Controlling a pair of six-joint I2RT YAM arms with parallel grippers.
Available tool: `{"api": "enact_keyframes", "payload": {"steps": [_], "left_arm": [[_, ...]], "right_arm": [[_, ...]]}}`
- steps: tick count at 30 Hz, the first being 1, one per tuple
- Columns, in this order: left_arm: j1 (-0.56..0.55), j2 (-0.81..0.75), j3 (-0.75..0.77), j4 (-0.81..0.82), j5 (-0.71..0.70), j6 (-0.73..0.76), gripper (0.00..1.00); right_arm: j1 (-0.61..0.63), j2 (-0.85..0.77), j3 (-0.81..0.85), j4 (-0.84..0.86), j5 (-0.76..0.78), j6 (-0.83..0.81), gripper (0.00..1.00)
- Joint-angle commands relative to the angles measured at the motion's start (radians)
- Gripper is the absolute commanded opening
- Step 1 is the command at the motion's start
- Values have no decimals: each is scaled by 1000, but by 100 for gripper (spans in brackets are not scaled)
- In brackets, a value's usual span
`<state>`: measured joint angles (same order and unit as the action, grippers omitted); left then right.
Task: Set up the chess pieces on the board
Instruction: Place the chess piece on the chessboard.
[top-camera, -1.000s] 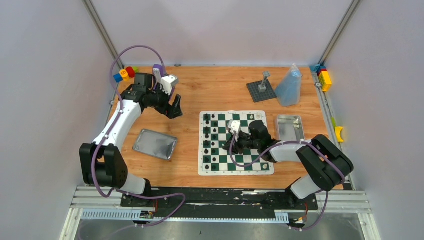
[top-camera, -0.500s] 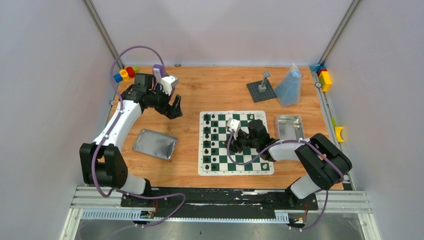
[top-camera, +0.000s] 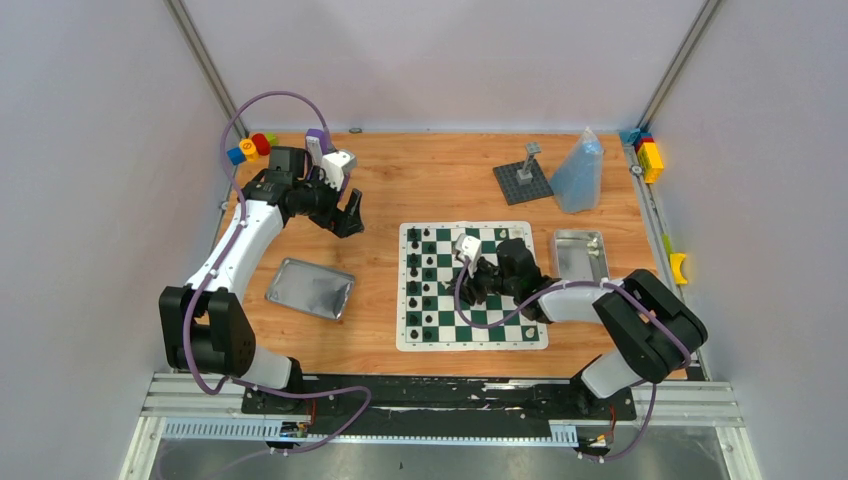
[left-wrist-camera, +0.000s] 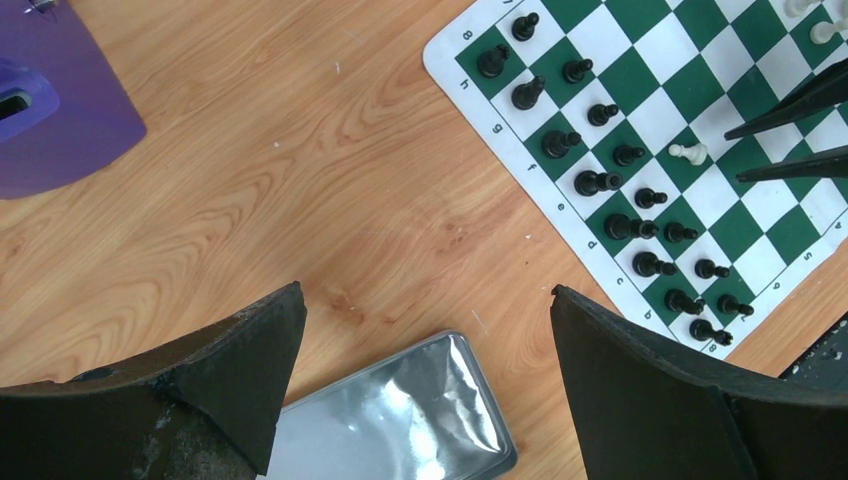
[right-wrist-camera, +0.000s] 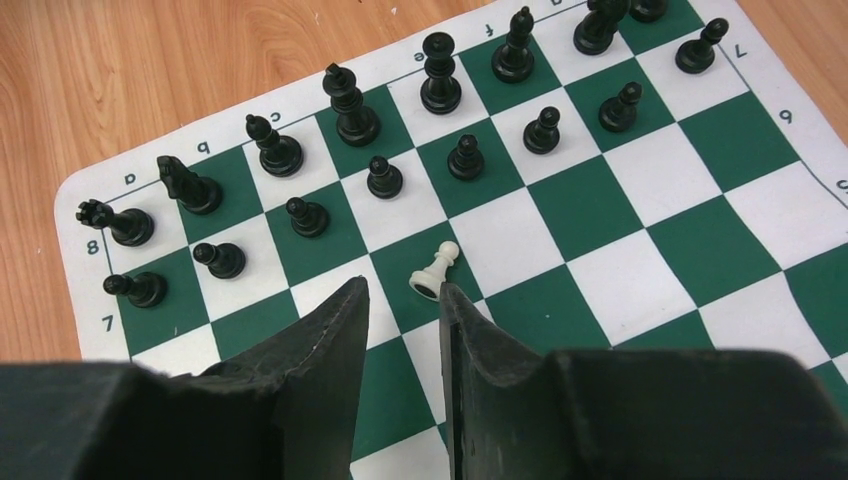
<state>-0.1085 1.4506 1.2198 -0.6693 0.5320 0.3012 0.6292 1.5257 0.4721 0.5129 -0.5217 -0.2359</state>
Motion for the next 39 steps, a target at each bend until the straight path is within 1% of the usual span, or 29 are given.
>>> {"api": "enact_keyframes", "payload": {"steps": [1, 7, 11, 20, 30, 39], "left_arm": [[6, -28, -2, 16, -2, 16, 100], [6, -20, 5, 16, 1, 18, 100], [6, -22, 8, 14, 3, 18, 100], [7, -27, 11, 10, -2, 16, 100], [5, -21, 15, 10, -3, 13, 100], [5, -17, 17, 7, -5, 15, 100]], "right_arm": [[-30, -46, 41, -45, 2, 12, 32], [-48, -37, 127, -219, -7, -59, 32], [-47, 4, 176, -281, -1, -66, 33], [-14, 74, 231, -335, 20, -44, 33], [8, 90, 241, -335, 31, -32, 33], [34, 125, 270, -341, 78, -16, 32]]}}
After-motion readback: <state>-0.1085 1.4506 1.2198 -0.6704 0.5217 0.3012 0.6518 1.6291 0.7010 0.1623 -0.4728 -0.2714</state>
